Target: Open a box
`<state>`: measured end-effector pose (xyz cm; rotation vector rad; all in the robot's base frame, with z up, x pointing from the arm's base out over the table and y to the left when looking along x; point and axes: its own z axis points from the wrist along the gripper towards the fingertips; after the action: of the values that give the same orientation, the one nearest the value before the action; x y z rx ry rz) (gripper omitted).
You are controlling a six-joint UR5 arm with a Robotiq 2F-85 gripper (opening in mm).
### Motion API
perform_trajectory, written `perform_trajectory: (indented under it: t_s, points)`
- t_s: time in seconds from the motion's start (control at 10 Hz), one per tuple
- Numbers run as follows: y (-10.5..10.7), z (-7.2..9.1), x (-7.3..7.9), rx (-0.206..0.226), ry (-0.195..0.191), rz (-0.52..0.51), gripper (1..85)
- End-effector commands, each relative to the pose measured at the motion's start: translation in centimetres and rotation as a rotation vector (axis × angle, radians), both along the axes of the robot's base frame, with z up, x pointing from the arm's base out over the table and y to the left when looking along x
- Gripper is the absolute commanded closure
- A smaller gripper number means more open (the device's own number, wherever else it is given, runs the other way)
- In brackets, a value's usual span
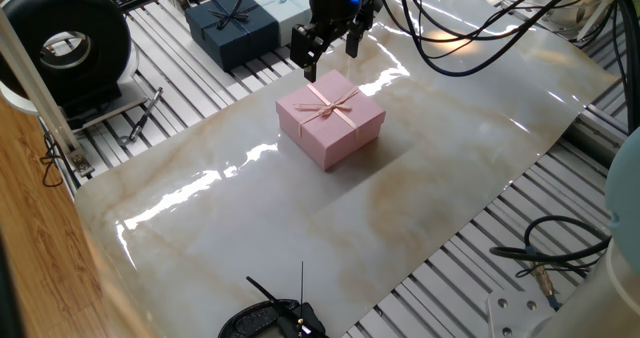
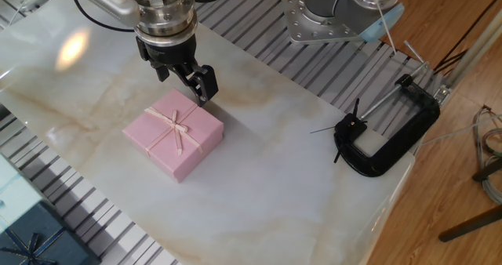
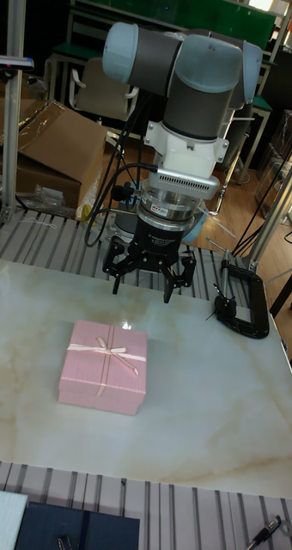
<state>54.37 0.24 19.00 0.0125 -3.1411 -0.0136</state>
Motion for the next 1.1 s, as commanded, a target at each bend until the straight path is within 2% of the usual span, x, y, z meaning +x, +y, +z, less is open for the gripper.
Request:
perform_trajectory:
  t_s: [0.0,0.1,1.0]
  points:
    - [0.2,0.0,0.0,0.0,0.0,0.0,84.3]
    - [-2.5,0.3,3.5,-0.117,-0.132,0.079,84.3]
    - [-2.5,0.2,3.6,-0.109,-0.142,0.08,84.3]
